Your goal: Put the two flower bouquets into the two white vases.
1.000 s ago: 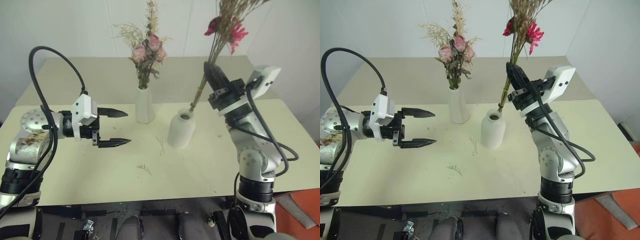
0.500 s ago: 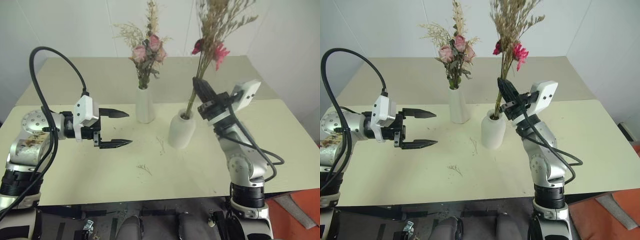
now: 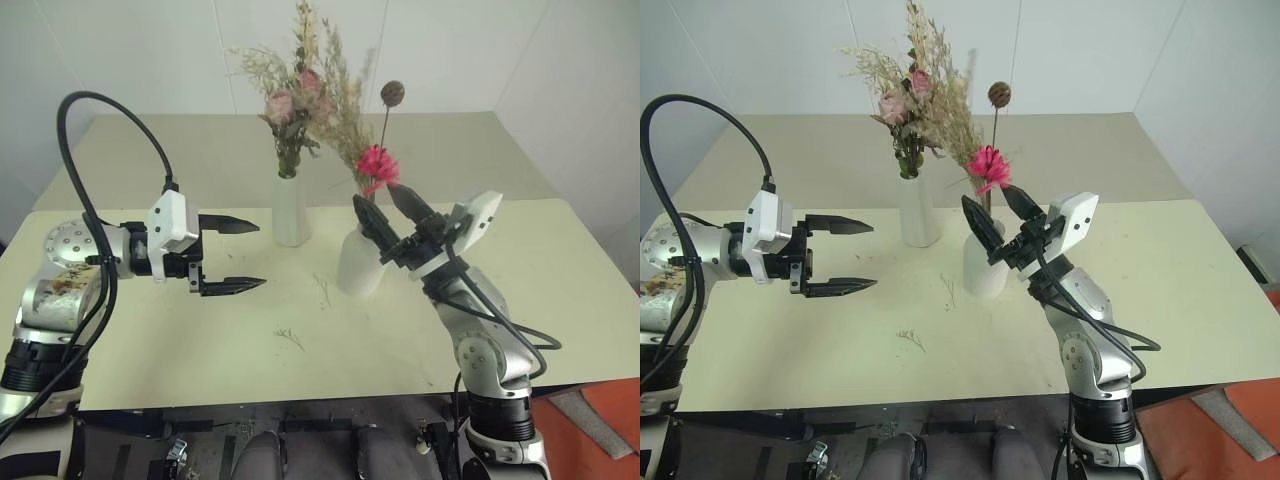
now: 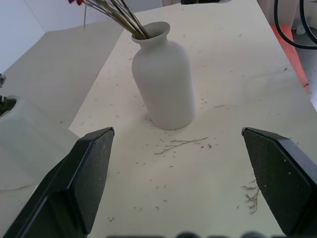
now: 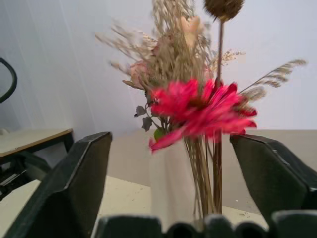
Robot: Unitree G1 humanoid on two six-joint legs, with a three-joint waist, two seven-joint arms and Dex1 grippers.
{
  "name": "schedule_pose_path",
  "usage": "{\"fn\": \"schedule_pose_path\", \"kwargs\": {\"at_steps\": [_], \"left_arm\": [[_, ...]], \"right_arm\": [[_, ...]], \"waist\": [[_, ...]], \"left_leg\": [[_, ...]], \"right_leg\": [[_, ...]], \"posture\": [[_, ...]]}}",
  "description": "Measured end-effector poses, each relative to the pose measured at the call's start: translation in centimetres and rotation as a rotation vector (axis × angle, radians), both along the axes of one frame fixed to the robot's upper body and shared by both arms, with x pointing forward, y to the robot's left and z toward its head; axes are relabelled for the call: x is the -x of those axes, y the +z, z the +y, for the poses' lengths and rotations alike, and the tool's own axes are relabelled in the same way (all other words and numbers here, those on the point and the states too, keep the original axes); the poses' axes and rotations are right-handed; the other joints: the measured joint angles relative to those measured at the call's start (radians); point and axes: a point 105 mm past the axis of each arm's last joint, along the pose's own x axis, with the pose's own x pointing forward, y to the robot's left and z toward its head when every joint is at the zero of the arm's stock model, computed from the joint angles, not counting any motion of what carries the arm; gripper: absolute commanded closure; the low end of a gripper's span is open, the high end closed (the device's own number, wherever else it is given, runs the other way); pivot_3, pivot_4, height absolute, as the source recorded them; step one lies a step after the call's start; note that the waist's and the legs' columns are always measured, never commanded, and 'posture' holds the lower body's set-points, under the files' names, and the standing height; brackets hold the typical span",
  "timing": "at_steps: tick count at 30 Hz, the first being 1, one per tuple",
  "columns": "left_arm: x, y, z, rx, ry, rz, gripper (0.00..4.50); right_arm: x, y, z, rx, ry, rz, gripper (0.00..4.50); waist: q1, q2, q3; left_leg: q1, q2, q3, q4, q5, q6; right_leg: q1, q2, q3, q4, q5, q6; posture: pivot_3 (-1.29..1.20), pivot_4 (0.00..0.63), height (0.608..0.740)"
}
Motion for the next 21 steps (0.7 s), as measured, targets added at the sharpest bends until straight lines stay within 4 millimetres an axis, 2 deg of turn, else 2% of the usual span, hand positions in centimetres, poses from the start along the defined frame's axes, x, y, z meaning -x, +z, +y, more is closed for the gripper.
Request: {"fn": "schedule_pose_path", "kwargs": {"at_steps": [7,11,15,21], "left_arm": [[-0.2,-0.2,0.1,0.006,0.005,-0.001,0.00],[-0.3,-0.3,0.1,0.007,0.006,0.001,0.00],[-0.4,-0.4,0.2,-0.003,0.016,0.001,0.00],[-0.4,-0.3,1.1,-0.015,0.043,0.006,0.00]], "right_arm": [[1.7,-1.6,-1.0,0.035,0.006,0.028,0.04],[3.4,-2.2,-2.7,0.109,0.014,0.031,0.04],[4.9,-2.9,-6.0,0.262,-0.005,0.054,0.04],[6.7,-1.9,-12.1,0.576,-0.065,0.089,0.04]], "waist": [[0.002,0.000,0.000],[0.007,0.000,0.000],[0.017,0.000,0.000],[0.025,0.000,0.000]], "left_leg": [[0.000,0.000,0.000,0.000,0.000,0.000],[0.000,0.000,0.000,0.000,0.000,0.000],[0.001,0.000,0.000,0.000,0.000,0.000],[0.004,0.000,0.002,0.000,0.000,0.000]], "right_leg": [[0.000,0.000,0.000,0.000,0.000,0.000],[0.001,0.000,0.000,-0.001,0.000,0.000],[0.001,0.000,0.000,-0.003,0.000,0.000],[0.003,0.000,0.002,-0.004,-0.001,0.000]], "posture": [[0.00,0.150,0.740],[0.00,0.150,0.740],[0.00,0.150,0.740],[0.00,0.150,0.740]]}}
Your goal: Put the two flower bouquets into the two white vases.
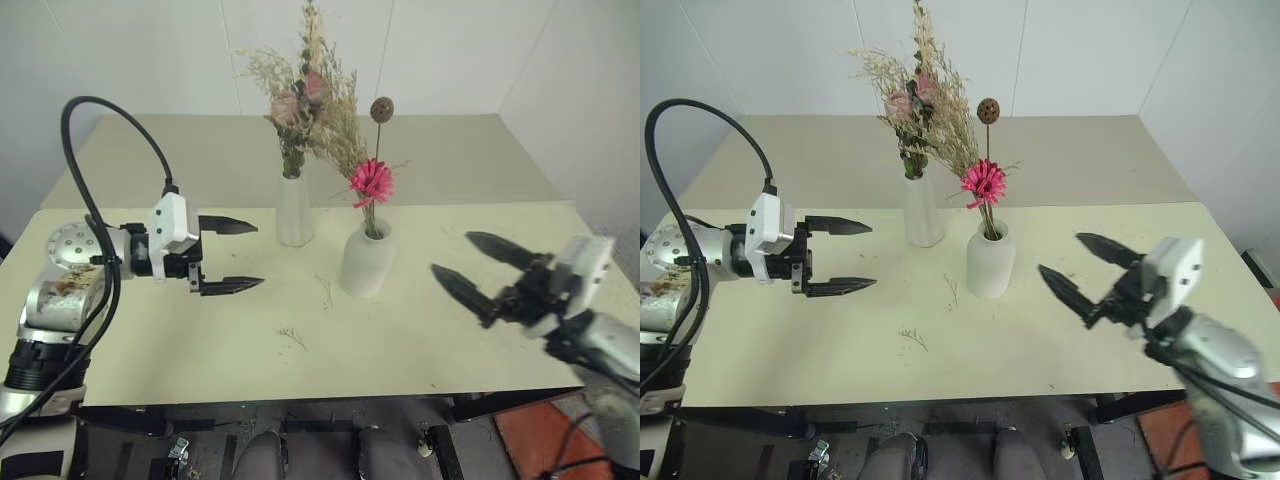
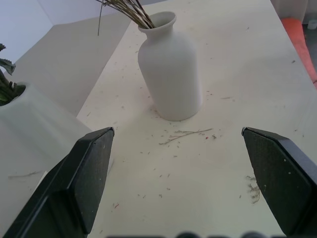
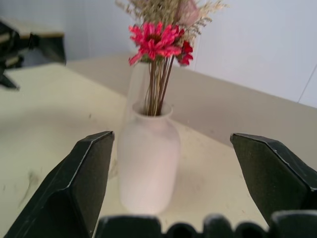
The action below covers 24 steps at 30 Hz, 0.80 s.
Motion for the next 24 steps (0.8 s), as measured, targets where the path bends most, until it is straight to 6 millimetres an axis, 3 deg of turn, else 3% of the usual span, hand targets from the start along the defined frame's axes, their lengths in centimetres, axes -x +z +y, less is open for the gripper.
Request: {"fn": "schedule_pose_path", "kwargs": {"at_steps": [6,10,16,24], "left_arm": [[0.0,0.6,2.0,-0.011,0.060,-0.019,0.00],[0.1,0.7,2.8,-0.011,0.091,-0.022,0.00],[0.2,1.3,4.2,-0.023,0.148,-0.043,0.00],[0.5,1.5,4.9,-0.043,0.180,-0.049,0.00]], "right_arm": [[1.3,1.9,-6.2,0.166,-0.124,0.058,0.04],[2.2,2.3,-7.8,0.232,-0.151,0.078,0.04],[2.1,2.1,-8.4,0.278,-0.180,0.080,0.04],[1.5,0.9,-7.7,0.298,-0.156,0.115,0.04]], "waist": [[0.003,0.000,0.000],[0.002,0.000,0.000],[0.002,0.000,0.000],[0.003,0.000,0.000]], "left_leg": [[0.001,0.000,0.001,0.000,0.000,0.000],[0.000,0.000,0.001,0.000,0.000,0.000],[0.001,0.000,0.001,0.000,0.000,0.000],[0.000,0.000,0.001,0.000,0.000,0.000]], "right_leg": [[0.001,0.000,0.000,0.000,0.000,0.000],[0.001,0.000,0.000,0.000,0.000,0.000],[0.001,0.000,0.001,0.000,0.000,0.000],[0.001,0.000,0.000,0.000,0.000,0.000]], "posture": [[0.00,0.150,0.740],[0.00,0.150,0.740],[0.00,0.150,0.740],[0.00,0.150,0.740]]}}
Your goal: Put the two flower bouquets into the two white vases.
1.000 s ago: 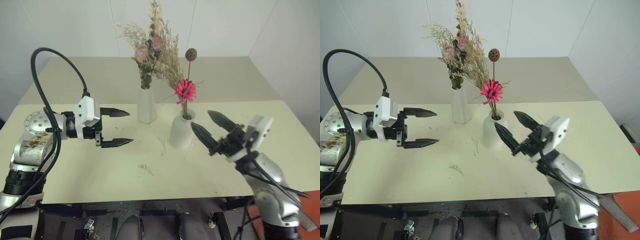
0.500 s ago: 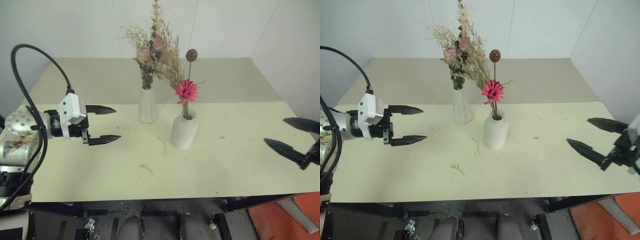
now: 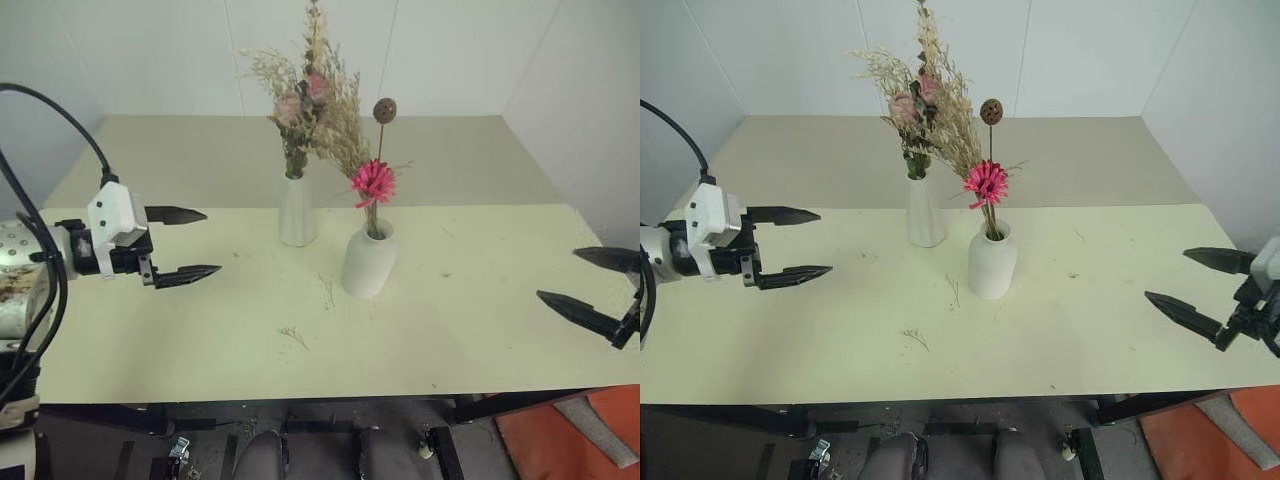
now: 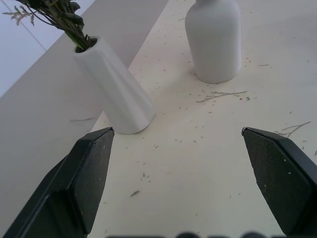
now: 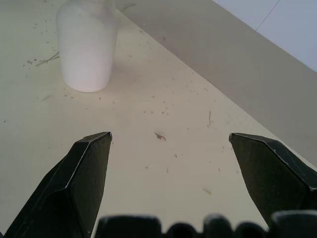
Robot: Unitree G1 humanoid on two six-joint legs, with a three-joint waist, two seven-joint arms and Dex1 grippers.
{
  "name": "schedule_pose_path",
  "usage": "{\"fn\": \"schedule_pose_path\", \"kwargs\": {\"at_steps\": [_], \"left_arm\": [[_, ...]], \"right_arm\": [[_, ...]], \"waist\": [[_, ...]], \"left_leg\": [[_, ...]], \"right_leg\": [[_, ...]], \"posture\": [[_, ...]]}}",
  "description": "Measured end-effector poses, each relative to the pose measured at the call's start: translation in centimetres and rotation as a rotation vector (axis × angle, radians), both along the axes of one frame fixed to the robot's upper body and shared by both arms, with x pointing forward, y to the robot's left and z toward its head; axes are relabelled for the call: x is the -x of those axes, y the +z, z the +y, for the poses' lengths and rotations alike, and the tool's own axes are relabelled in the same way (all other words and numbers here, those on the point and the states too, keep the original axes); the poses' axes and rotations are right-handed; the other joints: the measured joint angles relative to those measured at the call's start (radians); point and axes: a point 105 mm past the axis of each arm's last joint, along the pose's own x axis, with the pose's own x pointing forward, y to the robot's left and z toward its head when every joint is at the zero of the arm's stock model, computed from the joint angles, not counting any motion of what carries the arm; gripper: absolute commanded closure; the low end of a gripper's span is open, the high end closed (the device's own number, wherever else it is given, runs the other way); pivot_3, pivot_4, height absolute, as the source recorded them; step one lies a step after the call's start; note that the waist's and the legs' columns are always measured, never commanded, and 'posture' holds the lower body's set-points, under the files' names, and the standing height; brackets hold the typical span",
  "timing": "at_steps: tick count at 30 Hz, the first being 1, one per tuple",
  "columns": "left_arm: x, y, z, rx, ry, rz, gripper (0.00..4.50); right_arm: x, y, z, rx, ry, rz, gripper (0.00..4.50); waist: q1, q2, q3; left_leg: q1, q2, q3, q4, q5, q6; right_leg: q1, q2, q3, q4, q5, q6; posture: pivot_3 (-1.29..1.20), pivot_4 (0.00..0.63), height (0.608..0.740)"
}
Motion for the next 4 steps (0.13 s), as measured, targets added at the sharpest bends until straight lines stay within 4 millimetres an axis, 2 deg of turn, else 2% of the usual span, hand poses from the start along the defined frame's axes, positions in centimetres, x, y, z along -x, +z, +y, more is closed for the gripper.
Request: {"fn": "schedule_pose_path", "kwargs": {"at_steps": [4], "left_arm": [[0.15,0.18,0.34,-0.026,0.007,0.004,0.00]], "right_arm": [[-0.05,0.06,0.05,-0.001,-0.009,-0.011,0.04]], "waist": [[0.000,0.000,0.000]], "left_leg": [[0.000,0.000,0.000,0.000,0.000,0.000]], "right_leg": [[0.000,0.000,0.000,0.001,0.000,0.000]], "posture": [[0.00,0.150,0.740]]}}
